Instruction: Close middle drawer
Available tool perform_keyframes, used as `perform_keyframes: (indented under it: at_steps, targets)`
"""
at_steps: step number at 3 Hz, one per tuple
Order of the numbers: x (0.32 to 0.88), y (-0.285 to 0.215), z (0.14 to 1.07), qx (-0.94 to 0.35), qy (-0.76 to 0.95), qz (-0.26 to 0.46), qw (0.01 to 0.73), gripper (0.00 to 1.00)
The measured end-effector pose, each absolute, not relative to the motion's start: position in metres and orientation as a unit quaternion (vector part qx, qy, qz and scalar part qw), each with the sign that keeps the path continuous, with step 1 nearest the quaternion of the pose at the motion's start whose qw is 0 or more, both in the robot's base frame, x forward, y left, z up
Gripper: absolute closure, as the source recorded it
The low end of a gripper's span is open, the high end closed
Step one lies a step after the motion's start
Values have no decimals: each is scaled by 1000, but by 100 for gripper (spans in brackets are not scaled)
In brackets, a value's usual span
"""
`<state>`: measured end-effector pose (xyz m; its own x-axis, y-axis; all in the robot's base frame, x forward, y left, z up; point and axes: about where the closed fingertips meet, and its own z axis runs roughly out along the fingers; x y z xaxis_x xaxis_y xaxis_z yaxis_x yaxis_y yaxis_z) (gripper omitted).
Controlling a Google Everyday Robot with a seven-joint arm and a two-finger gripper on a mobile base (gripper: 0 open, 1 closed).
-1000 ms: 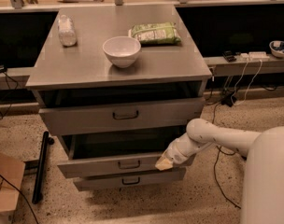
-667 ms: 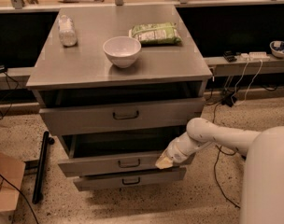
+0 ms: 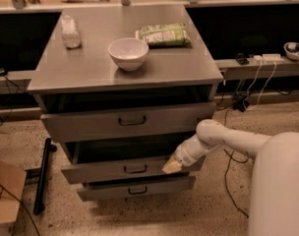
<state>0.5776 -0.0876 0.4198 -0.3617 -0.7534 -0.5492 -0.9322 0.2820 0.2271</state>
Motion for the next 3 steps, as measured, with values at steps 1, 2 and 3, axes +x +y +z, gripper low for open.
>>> perform_keyframes:
  at_steps: [1,2,3]
  targets:
    - [577,-88,420,-539,782,262,170,5]
    - [577,-88,420,-539,782,263,170,0]
    - [577,-88,420,-539,782,263,170,0]
